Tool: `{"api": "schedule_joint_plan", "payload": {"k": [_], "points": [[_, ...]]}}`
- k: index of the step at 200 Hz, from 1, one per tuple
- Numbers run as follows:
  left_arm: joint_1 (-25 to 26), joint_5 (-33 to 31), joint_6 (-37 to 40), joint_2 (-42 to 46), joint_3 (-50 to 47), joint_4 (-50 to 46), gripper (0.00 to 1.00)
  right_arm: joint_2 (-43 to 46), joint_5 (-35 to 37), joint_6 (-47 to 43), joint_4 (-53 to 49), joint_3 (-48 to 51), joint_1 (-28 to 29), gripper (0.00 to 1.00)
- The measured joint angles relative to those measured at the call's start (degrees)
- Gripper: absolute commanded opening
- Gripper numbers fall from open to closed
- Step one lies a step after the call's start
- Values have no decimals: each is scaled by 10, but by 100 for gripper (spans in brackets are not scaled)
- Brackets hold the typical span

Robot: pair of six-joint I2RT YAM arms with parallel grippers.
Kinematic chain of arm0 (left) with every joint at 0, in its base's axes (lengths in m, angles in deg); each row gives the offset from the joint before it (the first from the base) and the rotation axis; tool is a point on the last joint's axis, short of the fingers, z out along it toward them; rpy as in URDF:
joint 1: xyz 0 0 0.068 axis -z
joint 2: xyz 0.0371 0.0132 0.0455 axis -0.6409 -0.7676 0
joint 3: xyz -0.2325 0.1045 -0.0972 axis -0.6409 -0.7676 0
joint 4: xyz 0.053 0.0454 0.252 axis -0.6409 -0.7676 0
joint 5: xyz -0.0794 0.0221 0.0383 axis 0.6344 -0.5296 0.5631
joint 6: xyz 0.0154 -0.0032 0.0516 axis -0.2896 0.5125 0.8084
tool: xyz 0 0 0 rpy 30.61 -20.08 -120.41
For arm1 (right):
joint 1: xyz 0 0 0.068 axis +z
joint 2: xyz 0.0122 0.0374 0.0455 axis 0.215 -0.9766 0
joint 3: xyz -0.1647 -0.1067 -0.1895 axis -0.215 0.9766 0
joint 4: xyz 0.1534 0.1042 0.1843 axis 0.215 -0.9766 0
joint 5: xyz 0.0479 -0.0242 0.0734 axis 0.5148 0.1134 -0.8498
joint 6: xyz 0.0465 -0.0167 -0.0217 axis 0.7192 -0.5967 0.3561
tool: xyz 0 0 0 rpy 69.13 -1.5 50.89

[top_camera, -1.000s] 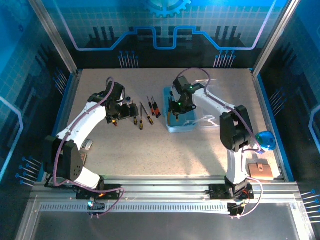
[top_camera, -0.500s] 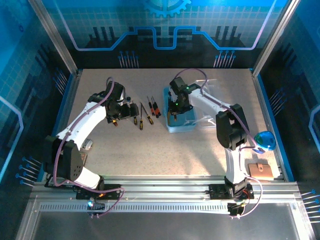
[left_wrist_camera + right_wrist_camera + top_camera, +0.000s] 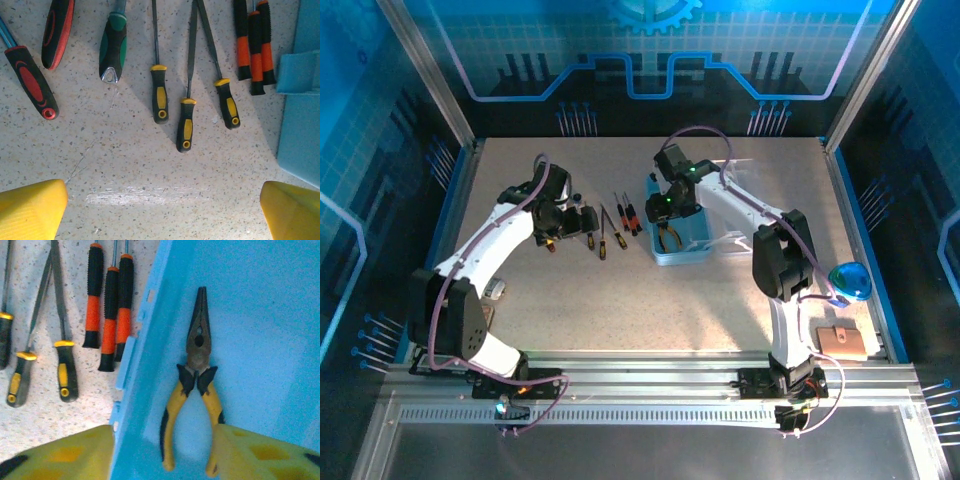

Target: Pack the tool kit

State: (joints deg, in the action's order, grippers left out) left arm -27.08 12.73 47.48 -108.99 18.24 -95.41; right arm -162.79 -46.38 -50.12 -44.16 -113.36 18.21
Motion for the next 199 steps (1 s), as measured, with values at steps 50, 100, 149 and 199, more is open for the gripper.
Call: {"api": "schedule_joint_plan", "payload": {"k": [50,100,149,199], "points": [[-20,-27,9,-51,6,-10,99,110,-4,-42,-9,25,33,100],[-48,-46,34,-143,86,-20,87,275,-17,-58,5,126,28,100],[-84,-59,63,-296,254,-34,63,314,-39,-63,11,214,-33,100],[-103,-74,89,-407,394,-81,57,315,-63,-67,23,238,-73,100]]}}
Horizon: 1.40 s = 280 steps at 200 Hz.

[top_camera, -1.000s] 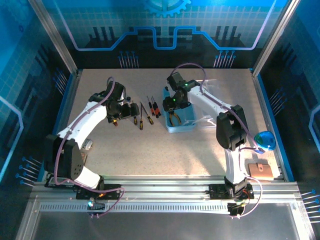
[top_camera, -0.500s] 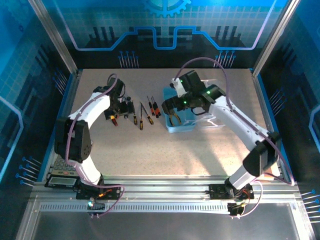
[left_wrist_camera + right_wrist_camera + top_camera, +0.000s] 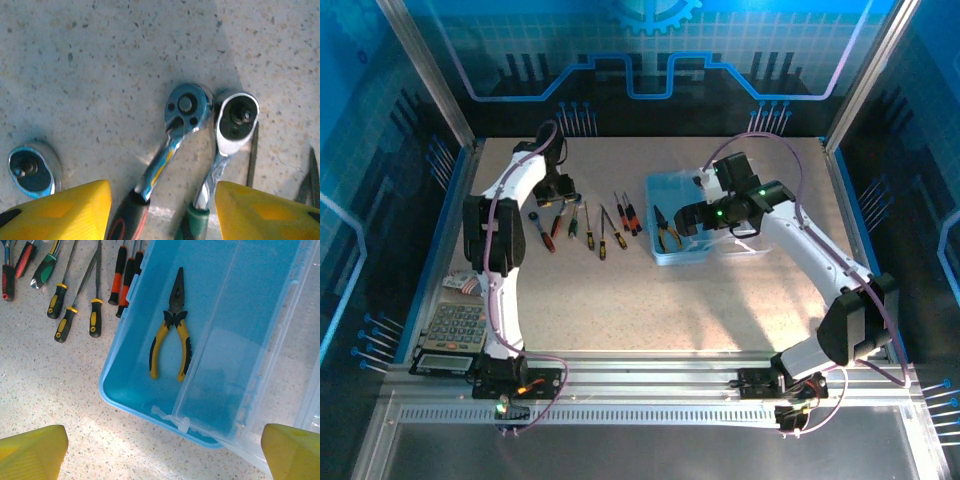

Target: Pack the tool kit

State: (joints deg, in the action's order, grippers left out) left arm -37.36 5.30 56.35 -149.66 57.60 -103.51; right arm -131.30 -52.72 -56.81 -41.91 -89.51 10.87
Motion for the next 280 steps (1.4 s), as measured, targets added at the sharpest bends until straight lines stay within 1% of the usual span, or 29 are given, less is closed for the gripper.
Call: {"api": "schedule_joint_plan", "payload": {"k": [24,52,97,123,146,171,215,236,256,280], "points": [[-1,0,10,-32,33,-14,56,0,-9,-2,5,0,-3,100],[-1,0,19,-52,41,-29,54,0,-14,-2,5,0,-8,100],[-2,-6,20,-80,44,-48,43,5,-15,-2,4,1,-10,100],[-3,-9,23,-83,56,-52,29,19,-14,-2,2,7,-10,100],[-5,-10,30,-91,65,-56,14,36,-12,-2,-7,12,-10,100],[-7,-10,28,-92,75,-60,0,62,-9,-1,-14,19,-12,100],[-9,3,30,-93,81,-63,0,109,-9,12,-17,37,-12,100],[-9,13,31,-79,70,-63,0,121,-10,19,-17,49,-10,100],[-9,33,30,-27,31,-62,0,123,-14,24,-12,57,2,100],[-6,89,26,89,-42,-39,0,118,-28,32,2,58,31,100]]}}
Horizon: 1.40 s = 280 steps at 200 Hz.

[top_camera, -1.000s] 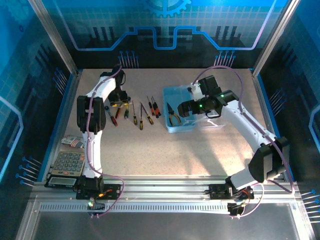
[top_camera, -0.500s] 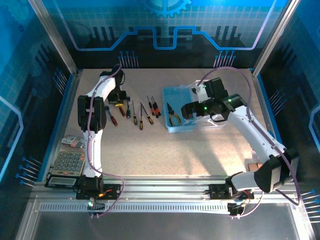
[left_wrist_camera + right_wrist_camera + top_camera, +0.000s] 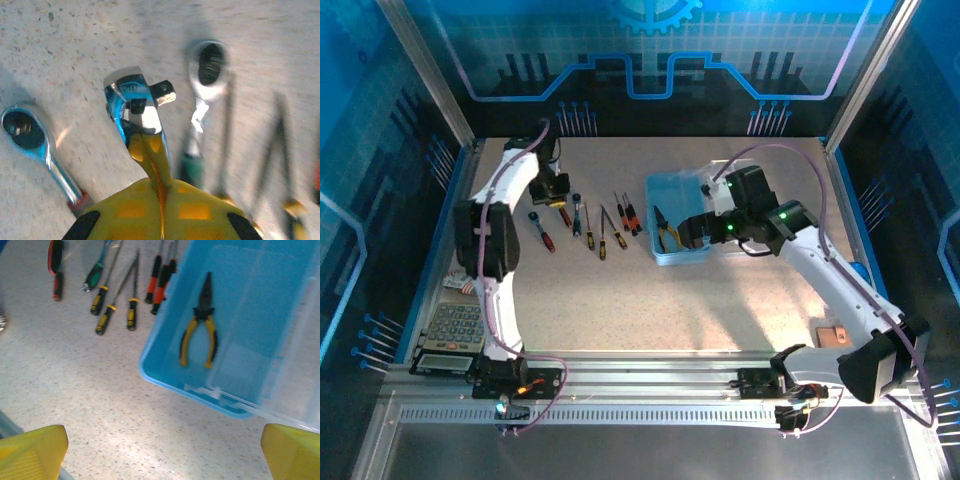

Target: Pack the tool kit

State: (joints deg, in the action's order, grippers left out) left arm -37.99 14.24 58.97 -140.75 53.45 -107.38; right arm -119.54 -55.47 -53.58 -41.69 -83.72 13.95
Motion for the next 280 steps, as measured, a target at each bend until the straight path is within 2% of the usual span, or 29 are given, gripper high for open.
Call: {"api": "schedule_joint_plan", "payload": {"k": [23,47,80,103,177,232,280], "points": [[22,68,-17,121,-51,45,0,-15,-23,15,24,-3,20,100],[88,147,-57,208,-90,121,0,-36,-54,33,54,-13,36,98],[183,200,-110,225,-113,190,0,-59,-75,54,84,-38,57,88],[216,203,-133,224,-123,205,0,-64,-75,70,97,-44,66,82],[238,203,-163,214,-130,244,0,-95,-71,104,123,-53,66,67],[239,203,-163,208,-130,246,0,-145,-71,124,143,-83,66,40],[239,204,-163,208,-133,259,0,-148,-70,134,144,-89,68,23]]}}
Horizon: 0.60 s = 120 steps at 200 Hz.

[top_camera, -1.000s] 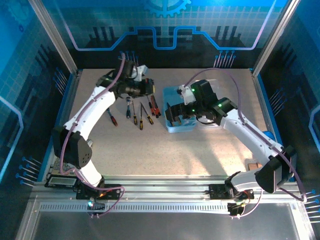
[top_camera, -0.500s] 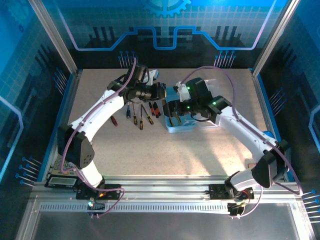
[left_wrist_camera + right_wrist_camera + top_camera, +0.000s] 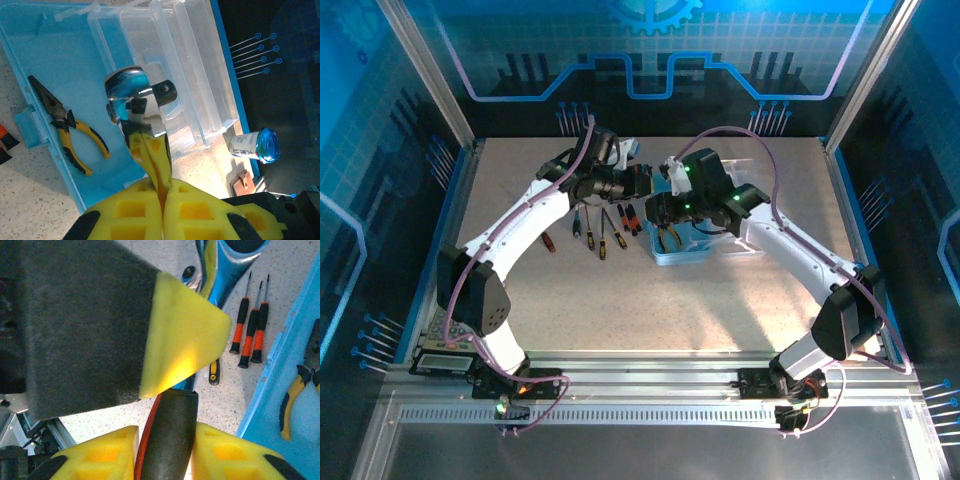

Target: Pack the tool kit

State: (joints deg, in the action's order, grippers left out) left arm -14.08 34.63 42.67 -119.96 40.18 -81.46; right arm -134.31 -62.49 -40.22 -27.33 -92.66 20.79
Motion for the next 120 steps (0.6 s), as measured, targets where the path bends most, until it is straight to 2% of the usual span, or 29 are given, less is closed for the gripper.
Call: {"api": "schedule_joint_plan", "payload": {"k": [31,51,62,81,101,105,120], "points": [[0,0,0,0,-7,3,1,-4,1,6,-4,0,0,9],[-1,-1,-1,0,-8,3,23,-5,0,6,-4,0,0,0],[-1,3,-2,0,-8,4,44,-5,-1,6,-3,0,0,0],[0,7,0,0,-8,2,69,-5,-2,3,-4,0,-1,0],[-5,5,6,0,-3,-7,90,-5,0,-1,-6,1,-5,0],[-7,3,11,0,0,-11,97,-5,0,-3,-9,2,-7,0],[-17,-7,20,1,9,-26,99,-5,15,-14,-22,2,-11,0]]}}
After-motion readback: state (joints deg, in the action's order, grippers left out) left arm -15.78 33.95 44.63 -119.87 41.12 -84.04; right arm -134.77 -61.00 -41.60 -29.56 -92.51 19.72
